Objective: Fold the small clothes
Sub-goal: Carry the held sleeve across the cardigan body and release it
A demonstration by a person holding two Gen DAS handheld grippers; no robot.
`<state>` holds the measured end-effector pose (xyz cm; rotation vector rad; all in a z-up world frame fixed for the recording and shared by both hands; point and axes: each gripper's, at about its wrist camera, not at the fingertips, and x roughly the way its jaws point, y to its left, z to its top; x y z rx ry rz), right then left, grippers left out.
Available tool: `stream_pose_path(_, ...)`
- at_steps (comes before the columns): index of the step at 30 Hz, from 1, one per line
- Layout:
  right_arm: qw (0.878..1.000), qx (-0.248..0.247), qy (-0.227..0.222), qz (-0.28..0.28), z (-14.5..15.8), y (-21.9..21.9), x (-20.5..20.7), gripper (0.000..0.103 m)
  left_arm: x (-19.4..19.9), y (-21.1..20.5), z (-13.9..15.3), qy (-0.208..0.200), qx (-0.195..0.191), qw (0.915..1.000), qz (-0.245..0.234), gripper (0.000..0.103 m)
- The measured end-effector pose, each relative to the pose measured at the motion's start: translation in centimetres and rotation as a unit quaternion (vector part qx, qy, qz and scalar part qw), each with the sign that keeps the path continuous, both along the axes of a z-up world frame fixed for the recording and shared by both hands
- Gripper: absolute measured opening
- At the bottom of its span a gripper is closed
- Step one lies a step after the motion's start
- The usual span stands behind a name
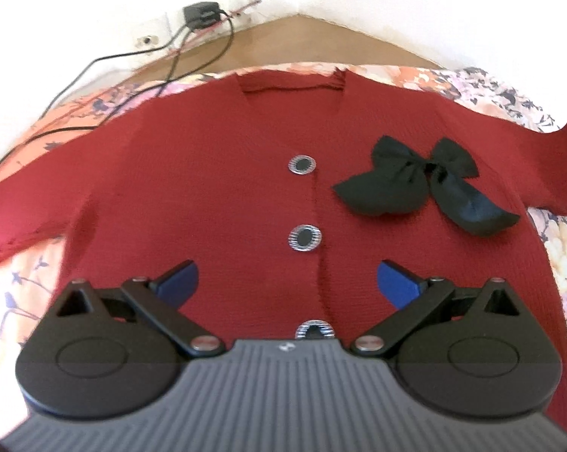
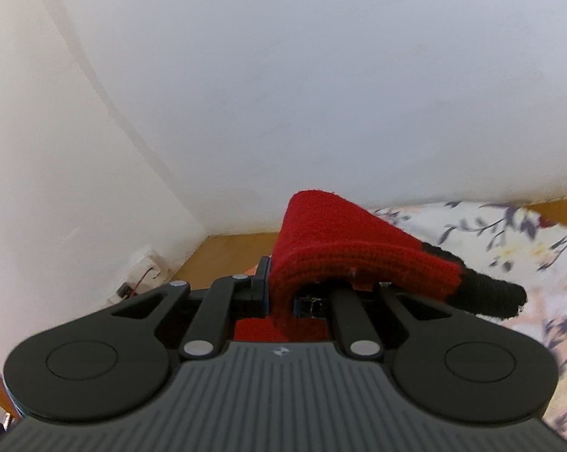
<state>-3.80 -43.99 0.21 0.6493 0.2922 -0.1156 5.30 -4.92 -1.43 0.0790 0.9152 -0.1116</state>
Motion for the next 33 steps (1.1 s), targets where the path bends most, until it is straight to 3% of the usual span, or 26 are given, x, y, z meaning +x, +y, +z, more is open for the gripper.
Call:
stream_pose_path(7, 1.000, 0.013, -0.001, 0.019, 0.5, 4.2, 2.0, 0.011, 0.0, 3.2, 0.6, -0.001, 0.005, 0.9999, 0.011, 0.103)
stream_pose_path(13, 1.000, -0.002, 0.002, 0.029, 1.4, 8.9, 3.0, 0.010, -0.2, 5.6, 0.5, -0.010, 0.021, 0.9997, 0.009, 0.103)
stream_pose_path(19, 0.999, -0.025, 0.005, 0.032, 2.1, 13.3, 4.0, 0.010, 0.4, 8.6, 0.2, -0.004, 0.014, 0.9998, 0.016, 0.103)
stream_pose_path(33, 0.998, -0.034, 0.010, 0.059, 1.2, 22.2, 8.7, 0.010, 1.2, 14.0, -0.7, -0.001, 0.010, 0.9998, 0.017, 0.103)
